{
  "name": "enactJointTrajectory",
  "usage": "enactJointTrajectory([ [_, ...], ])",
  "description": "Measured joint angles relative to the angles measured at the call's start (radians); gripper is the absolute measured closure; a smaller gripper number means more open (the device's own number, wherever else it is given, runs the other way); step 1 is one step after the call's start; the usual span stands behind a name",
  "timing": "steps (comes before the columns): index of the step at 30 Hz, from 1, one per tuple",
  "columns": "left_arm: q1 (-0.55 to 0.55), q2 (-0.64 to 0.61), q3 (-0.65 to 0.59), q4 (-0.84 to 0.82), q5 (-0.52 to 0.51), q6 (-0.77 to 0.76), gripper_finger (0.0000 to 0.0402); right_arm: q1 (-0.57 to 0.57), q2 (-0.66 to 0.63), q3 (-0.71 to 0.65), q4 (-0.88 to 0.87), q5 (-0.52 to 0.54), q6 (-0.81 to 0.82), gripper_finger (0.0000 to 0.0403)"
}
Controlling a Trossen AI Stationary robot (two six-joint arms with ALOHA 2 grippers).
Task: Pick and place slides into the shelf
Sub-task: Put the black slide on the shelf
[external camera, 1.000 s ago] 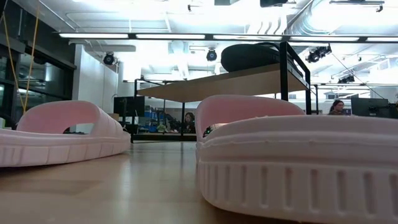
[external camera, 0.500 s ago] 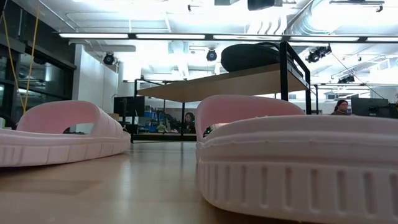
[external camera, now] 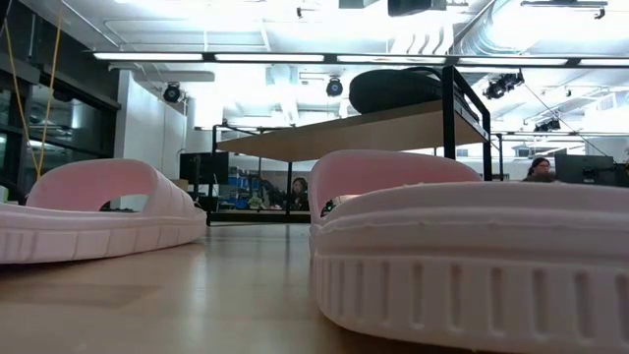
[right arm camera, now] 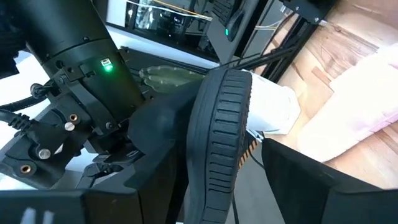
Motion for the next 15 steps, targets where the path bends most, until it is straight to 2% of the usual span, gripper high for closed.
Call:
enactJointTrajectory([
  [15,0.0,0.039,0.0,0.023,0.058,-0.029,0.0398,0.006,-0.001,-0.001,-0.066,0.001,-0.001,0.0181],
])
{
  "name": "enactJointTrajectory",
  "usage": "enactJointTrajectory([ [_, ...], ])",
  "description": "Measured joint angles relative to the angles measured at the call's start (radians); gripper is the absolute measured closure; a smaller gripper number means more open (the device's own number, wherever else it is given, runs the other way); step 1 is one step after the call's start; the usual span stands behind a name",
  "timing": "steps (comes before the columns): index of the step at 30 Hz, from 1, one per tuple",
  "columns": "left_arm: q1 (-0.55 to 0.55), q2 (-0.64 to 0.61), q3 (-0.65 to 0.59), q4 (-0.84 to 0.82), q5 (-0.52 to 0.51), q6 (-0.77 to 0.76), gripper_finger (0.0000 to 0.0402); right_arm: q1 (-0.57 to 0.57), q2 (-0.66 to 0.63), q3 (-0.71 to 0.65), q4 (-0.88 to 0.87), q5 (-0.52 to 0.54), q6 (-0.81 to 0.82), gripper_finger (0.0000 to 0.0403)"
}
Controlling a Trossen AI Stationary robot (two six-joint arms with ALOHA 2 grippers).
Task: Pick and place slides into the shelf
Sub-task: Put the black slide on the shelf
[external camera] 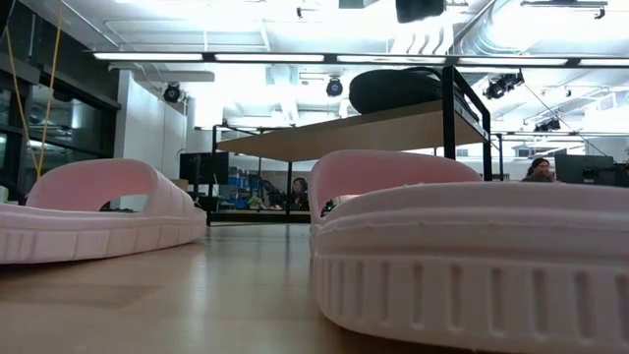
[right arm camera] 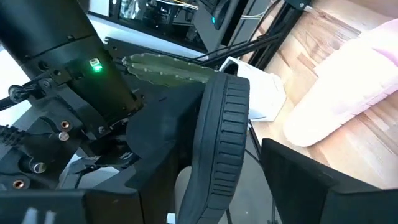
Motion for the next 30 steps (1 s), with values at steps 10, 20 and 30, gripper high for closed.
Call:
enactJointTrajectory([
  [10,0.001,0.0,0.0,0.01,-0.003,0.009,0.0398,0.004,0.0,0.001,-0.006,0.017,-0.02,0.0305],
  [20,0.001,0.0,0.0,0.008,-0.007,0.005,0.0399,0.004,0.0,0.001,-0.007,0.012,-0.051,0.0385],
  [30,0.001,0.0,0.0,0.003,-0.007,0.002,0.035,0.004,0.0,0.001,-0.007,0.011,-0.071,0.0388],
])
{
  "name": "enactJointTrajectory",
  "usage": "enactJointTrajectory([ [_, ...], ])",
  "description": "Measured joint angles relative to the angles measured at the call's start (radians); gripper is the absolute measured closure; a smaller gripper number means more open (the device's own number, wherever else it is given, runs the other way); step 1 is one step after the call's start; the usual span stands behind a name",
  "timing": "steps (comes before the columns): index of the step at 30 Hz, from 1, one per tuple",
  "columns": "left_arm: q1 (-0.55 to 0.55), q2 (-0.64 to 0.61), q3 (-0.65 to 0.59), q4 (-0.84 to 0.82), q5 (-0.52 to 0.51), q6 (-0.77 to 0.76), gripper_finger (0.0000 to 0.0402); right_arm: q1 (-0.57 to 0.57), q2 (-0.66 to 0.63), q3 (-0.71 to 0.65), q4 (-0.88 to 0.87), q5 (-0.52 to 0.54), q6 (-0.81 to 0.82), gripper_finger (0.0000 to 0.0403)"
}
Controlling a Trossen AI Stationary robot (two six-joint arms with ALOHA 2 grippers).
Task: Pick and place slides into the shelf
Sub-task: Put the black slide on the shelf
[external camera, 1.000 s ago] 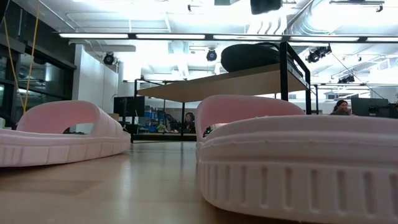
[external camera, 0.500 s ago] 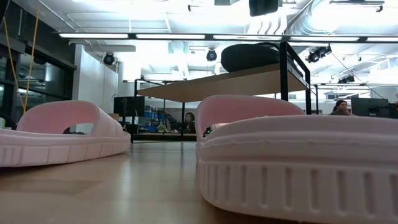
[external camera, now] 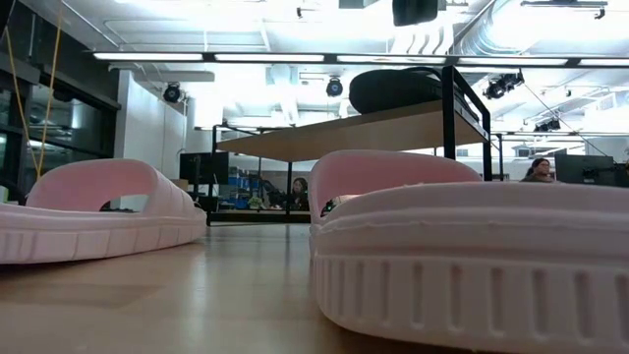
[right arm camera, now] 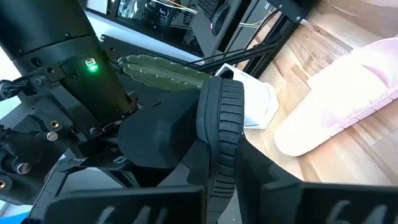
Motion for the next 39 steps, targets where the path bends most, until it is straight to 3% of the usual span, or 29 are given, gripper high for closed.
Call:
enactJointTrajectory([
  [9,0.001,-0.001,0.0,-0.003,-0.002,-0.021,0.0229,-0.001,0.0,0.0,-0.023,-0.008,-0.005,0.0389],
  [15,0.001,-0.002,0.0,-0.006,-0.023,-0.031,0.0179,-0.008,0.0,0.0,-0.033,-0.016,-0.004,0.0389],
  [21,0.001,-0.016,0.065,-0.064,-0.055,-0.022,0.0178,-0.045,-0.023,0.0,-0.063,-0.02,-0.017,0.0389],
  [30,0.001,-0.016,0.342,-0.256,-0.29,0.025,0.0199,-0.14,-0.114,0.0,-0.115,-0.008,-0.064,0.0394],
  [39,0.0,-0.058,0.329,-0.217,-0.393,-0.02,0.0197,-0.235,-0.162,0.0,-0.114,0.004,-0.099,0.0396],
])
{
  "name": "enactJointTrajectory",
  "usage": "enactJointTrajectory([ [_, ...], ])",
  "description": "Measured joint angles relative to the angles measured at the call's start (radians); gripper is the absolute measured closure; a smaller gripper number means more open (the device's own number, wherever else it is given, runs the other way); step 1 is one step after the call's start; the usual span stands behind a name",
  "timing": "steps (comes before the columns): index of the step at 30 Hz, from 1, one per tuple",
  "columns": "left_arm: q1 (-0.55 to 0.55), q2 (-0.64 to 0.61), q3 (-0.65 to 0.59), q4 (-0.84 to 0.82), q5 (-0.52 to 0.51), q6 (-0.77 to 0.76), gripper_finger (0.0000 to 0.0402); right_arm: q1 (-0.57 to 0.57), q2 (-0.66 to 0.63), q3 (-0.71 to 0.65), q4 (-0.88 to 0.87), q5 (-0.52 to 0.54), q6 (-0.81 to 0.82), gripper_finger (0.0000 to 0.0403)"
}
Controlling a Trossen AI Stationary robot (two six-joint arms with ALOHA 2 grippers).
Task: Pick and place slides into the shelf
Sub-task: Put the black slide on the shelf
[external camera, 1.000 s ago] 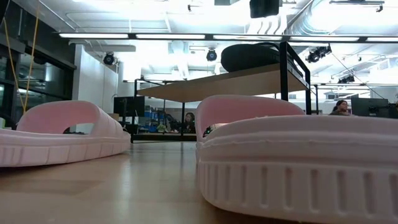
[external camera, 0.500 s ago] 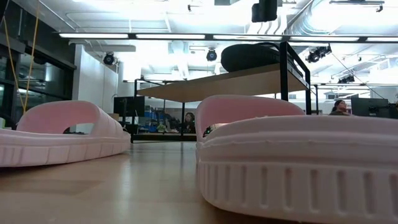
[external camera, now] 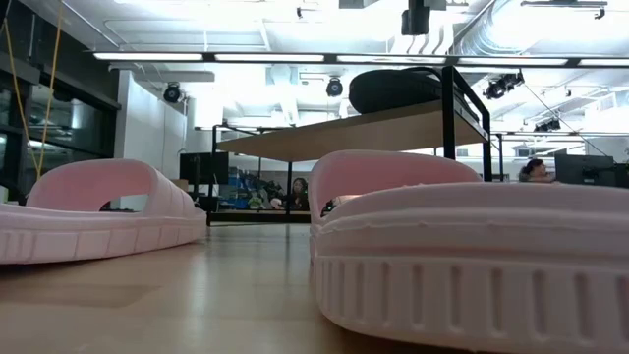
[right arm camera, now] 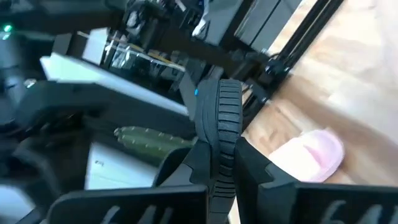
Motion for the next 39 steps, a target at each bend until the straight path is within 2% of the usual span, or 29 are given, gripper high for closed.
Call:
enactJointTrajectory([
  [7,0.0,-0.002,0.002,0.011,-0.029,0.009,0.0197,-0.09,-0.002,0.0,0.001,-0.006,-0.016,0.0396],
  [26,0.0,-0.002,0.002,-0.06,-0.036,0.025,0.0197,-0.354,-0.005,0.0,-0.052,-0.131,-0.071,0.0396],
  [39,0.001,-0.01,0.001,-0.115,-0.102,0.046,0.0197,-0.492,-0.043,0.0,-0.103,-0.195,-0.095,0.0396],
])
